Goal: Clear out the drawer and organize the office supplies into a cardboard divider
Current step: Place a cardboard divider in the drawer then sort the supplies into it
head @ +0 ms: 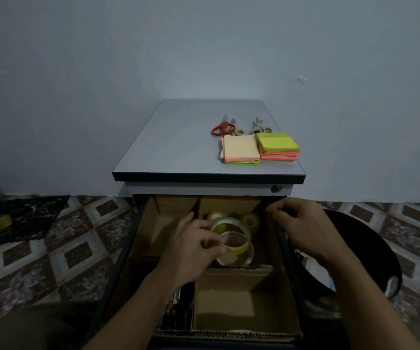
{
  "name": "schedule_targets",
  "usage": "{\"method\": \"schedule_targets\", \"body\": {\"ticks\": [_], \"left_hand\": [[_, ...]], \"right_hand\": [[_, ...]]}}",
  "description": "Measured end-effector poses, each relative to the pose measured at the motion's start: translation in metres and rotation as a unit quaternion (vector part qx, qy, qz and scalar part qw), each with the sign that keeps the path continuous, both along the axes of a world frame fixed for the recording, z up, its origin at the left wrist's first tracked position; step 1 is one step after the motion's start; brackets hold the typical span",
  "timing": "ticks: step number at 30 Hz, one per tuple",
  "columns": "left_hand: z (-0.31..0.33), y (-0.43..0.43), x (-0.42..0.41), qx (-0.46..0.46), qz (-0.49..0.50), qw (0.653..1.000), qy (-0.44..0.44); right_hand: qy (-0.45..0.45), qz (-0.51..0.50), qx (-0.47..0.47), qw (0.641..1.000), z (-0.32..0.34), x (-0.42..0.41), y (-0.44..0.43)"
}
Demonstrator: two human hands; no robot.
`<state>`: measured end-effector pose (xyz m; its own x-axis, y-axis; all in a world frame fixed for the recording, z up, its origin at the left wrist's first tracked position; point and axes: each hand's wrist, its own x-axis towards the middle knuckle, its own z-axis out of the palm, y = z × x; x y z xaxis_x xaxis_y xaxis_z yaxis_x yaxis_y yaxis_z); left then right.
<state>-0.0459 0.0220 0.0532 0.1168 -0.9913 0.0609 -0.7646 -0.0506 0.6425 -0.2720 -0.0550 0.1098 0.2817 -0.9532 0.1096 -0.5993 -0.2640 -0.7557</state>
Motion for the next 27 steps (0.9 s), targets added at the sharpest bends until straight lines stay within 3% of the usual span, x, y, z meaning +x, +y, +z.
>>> {"method": "schedule_targets", "body": {"ticks": [7, 17, 24, 27], "left_hand": [[-0.008, -0.009, -0.005, 0.033, -0.023, 0.996, -0.074], [-0.004, -0.018, -0.003, 0.112, -0.05, 0.987, -0.106], [-0.01, -0.018, 0.001, 0.087, -0.059, 0.991, -0.084], [-0.009, -0.012, 0.002, 0.041, -0.05, 0.997, -0.034]], "right_hand": [[-0.003, -0.012, -0.01, 1.0, -0.006, -0.005, 0.0], [0.025, 0.001, -0.006, 1.0, -0.011, 0.0, 0.001], [0.038, 0.006, -0.006, 0.999, -0.011, -0.001, 0.003], [0.041, 0.009, -0.004, 0.999, -0.012, 0.001, 0.006]]}}
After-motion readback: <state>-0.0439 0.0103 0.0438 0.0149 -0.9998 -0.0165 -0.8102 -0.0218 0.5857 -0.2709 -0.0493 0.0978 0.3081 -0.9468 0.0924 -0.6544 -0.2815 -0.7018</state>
